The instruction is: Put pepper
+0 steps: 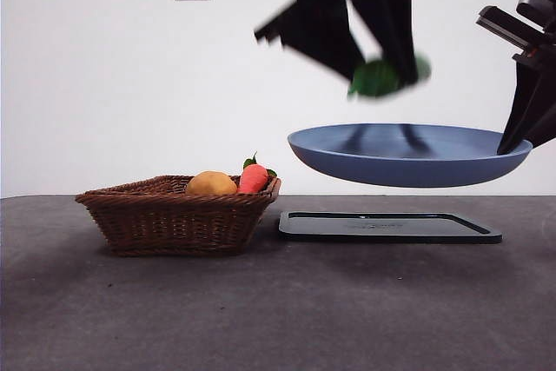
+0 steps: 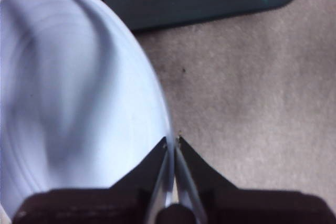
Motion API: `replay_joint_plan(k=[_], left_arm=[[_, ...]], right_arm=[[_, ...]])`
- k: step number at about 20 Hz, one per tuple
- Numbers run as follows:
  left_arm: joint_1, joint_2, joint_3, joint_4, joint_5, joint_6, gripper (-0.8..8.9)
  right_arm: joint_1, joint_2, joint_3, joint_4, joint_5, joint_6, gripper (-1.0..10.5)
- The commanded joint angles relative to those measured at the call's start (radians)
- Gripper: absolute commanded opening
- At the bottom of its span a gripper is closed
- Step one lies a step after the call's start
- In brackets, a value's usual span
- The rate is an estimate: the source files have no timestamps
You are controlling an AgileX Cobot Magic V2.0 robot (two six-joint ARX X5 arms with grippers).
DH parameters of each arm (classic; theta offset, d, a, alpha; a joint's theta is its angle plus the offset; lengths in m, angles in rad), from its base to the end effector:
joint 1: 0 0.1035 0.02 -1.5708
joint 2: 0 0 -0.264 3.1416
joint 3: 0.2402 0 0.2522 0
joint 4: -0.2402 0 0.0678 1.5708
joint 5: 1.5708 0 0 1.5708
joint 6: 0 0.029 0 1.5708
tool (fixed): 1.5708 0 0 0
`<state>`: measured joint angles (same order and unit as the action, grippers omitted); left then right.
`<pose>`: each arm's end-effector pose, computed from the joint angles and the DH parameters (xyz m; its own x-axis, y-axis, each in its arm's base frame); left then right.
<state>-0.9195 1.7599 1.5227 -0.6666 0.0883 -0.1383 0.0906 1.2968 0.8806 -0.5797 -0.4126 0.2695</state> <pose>0.2293 -0.3051 0.2876 0.3034 -0.5435 -0.7826 0.7517 0.6413 -0.1539 0.2461 0.0340 0.2343 0.4598 0.4444 -0.7688 -0.0667 0.8806 0.4692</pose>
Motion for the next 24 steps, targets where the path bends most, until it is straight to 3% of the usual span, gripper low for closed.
replay_joint_plan(k=[1, 8, 11, 19, 24], left_arm=[[-0.011, 0.069, 0.019, 0.012, -0.045, 0.038, 1.11], [-0.011, 0.149, 0.019, 0.042, -0.035, 0.056, 1.3], [-0.015, 0.148, 0.019, 0.031, -0.031, 0.056, 2.6], [-0.017, 0.082, 0.019, -0.029, -0.028, 0.057, 2.59], [-0.016, -0.073, 0.019, -0.129, -0.006, 0.091, 2.59]], right_arm=[[0.002, 0.01, 0.013, 0.003, -0.008, 0.011, 0.1], [0.002, 0.01, 0.013, -0.018, -0.008, 0.011, 0.1], [0.002, 0.01, 0.013, -0.033, -0.008, 0.012, 0.1], [0.002, 0.01, 0.013, -0.088, -0.005, 0.056, 0.1], [0.002, 0.01, 0.013, -0.101, 0.0, 0.091, 0.1]])
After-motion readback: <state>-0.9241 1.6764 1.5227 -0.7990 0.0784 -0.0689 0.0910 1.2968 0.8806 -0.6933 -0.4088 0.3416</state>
